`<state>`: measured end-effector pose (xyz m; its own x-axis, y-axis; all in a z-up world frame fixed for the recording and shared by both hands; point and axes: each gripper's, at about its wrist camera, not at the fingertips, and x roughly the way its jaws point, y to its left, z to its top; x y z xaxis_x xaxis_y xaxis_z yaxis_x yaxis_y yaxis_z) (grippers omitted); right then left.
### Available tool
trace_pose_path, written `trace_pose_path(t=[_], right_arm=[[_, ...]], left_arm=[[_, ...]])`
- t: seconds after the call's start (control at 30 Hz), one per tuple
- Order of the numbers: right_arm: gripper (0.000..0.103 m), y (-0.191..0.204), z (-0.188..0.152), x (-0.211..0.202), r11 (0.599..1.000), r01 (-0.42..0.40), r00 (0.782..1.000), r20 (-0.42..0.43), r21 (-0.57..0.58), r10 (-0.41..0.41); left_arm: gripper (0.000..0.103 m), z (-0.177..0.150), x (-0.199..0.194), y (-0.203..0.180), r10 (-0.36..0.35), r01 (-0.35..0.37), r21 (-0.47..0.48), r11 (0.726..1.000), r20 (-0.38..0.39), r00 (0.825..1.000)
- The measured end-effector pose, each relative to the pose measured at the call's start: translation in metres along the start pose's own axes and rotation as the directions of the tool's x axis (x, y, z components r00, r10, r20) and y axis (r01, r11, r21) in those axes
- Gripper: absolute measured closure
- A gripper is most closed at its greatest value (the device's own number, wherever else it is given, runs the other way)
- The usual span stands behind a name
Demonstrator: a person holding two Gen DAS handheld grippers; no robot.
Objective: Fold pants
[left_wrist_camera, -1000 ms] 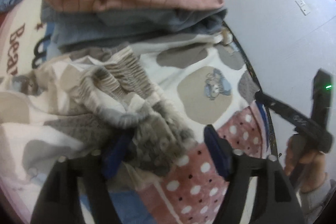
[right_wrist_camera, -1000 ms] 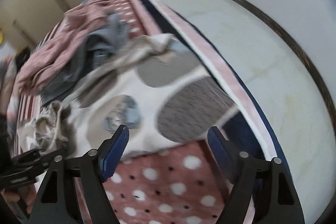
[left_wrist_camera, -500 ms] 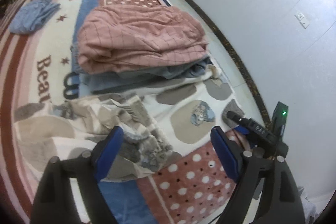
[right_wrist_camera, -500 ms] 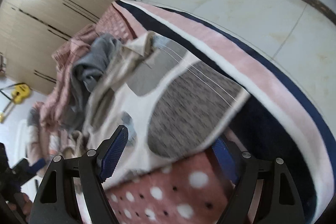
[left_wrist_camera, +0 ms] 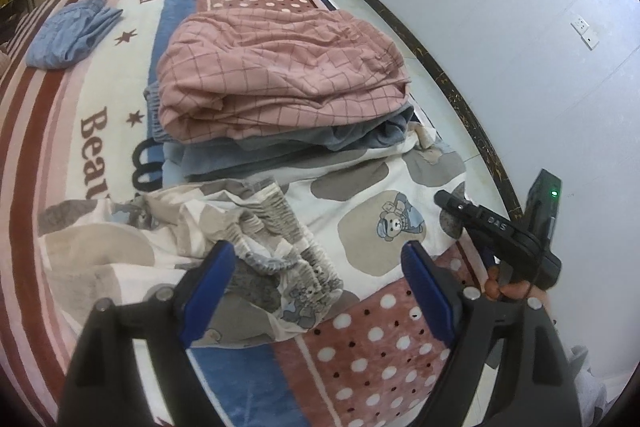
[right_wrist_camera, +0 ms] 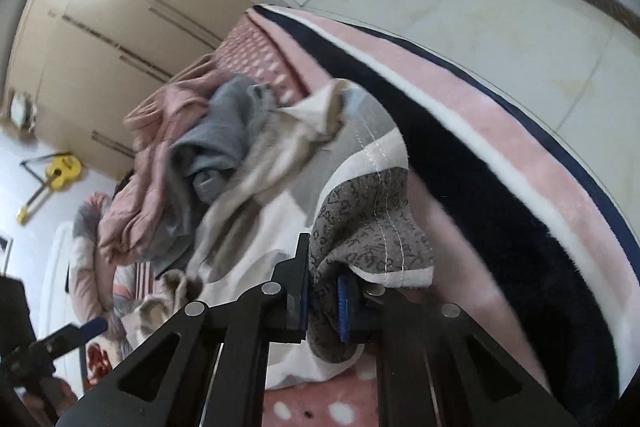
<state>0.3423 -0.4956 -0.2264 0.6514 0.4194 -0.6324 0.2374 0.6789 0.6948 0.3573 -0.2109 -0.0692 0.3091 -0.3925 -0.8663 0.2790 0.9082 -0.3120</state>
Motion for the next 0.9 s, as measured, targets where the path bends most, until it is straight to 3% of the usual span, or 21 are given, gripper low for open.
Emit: trace_pose_path(t=[0.1, 0.23, 0.5, 0.73, 0.9], right_arm=[[0.098, 0.015, -0.001, -0.005, 0.999, -0.019, 1.0, -0.015, -0.042, 0.018], [0.099, 0.055, -0.011, -0.004, 0.969, -0.006, 0.998, -0.063, -0.248, -0.01], [0.099, 0.101, -0.016, -0.023, 0.948, -0.072, 0.997, -0.057, -0.31, 0.057], [0.099, 0.178, -0.031, -0.032, 0.885, -0.172, 0.985, -0.105, -0.433, 0.14], [0.099, 0.247, -0.055, -0.01, 0.819, -0.279, 0.959, -0.193, -0.501, 0.208]], left_arm=[[0.021, 0.002, -0.002, 0.004, 0.009, -0.009, -0.006, 1.0, 0.004, 1.0], [0.021, 0.004, -0.005, 0.01, 0.016, -0.016, -0.012, 1.0, 0.005, 1.0], [0.021, 0.006, -0.018, 0.031, 0.043, -0.041, -0.051, 0.998, 0.031, 0.999], [0.021, 0.003, -0.051, 0.07, 0.081, -0.072, -0.114, 0.991, 0.082, 0.993], [0.021, -0.002, -0.084, 0.111, 0.119, -0.099, -0.162, 0.982, 0.122, 0.985]])
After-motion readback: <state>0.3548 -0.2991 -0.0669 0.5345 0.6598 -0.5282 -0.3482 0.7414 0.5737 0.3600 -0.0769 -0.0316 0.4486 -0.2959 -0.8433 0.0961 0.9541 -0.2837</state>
